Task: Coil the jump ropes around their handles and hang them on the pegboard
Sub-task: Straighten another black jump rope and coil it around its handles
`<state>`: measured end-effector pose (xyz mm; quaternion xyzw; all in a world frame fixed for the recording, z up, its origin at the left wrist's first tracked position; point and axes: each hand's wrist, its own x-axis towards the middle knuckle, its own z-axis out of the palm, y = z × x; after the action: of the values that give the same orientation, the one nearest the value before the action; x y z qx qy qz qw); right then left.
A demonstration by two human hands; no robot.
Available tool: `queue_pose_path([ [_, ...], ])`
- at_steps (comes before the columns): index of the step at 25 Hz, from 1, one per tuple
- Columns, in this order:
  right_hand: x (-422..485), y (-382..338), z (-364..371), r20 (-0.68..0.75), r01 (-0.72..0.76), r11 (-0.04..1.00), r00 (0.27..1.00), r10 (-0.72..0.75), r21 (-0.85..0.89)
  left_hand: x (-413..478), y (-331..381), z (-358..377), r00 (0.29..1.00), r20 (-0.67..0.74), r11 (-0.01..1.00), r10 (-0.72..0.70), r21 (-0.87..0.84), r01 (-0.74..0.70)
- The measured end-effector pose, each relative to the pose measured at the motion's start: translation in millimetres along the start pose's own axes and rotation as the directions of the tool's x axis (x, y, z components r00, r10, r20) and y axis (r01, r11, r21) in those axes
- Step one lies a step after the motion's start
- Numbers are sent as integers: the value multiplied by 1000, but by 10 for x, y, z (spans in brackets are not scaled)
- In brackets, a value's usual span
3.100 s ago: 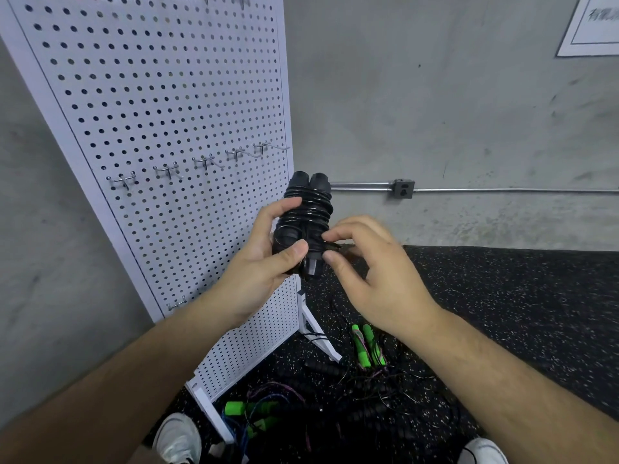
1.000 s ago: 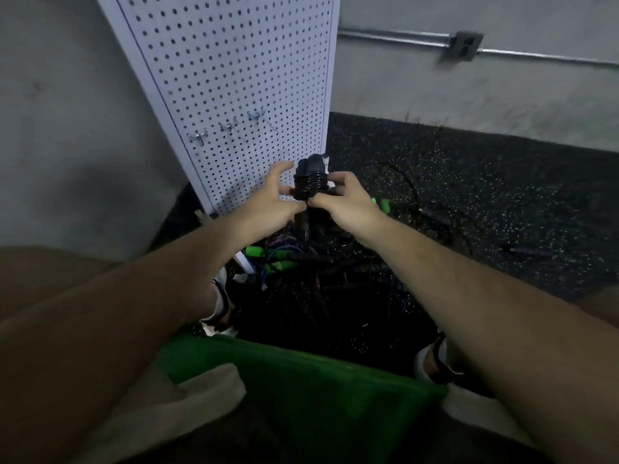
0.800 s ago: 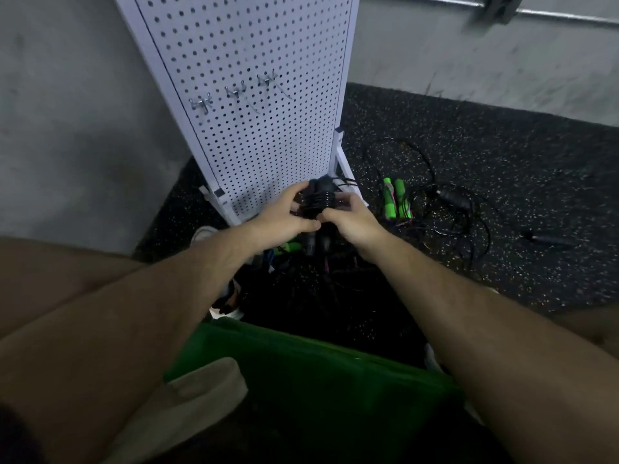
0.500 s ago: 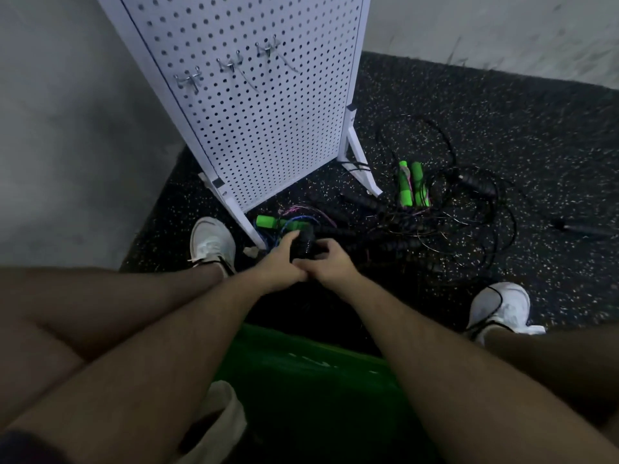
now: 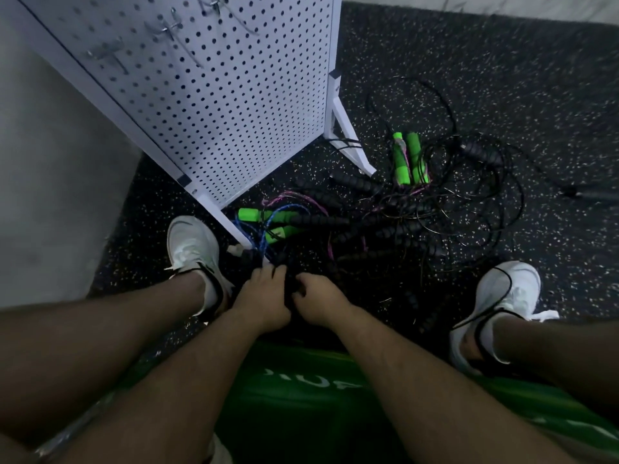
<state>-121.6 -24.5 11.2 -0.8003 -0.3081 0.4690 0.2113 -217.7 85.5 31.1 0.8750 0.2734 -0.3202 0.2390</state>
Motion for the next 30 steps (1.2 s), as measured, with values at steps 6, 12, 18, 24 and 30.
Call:
queue_pose_path([
  [6,-188,438,-355,-254,-78,997,964,79,16,262,528,-3,978,-109,984,180,32,-178],
  [12,-373,1020,-412,-215,-175,984,962,167,-19,558,1154,322,966,-16,966,256,44,-255],
  [18,-288,1298,-339,-101,-174,984,979,176,28,735,1317,587,980,160,929,116,331,-164],
  [24,-37,1233,-203,-121,-198,974,975,185,-107,731,993,616,985,96,960,143,227,-162],
  [30,243,972,6,-103,-222,941,974,202,-254,714,798,630,996,53,989,-66,134,59],
])
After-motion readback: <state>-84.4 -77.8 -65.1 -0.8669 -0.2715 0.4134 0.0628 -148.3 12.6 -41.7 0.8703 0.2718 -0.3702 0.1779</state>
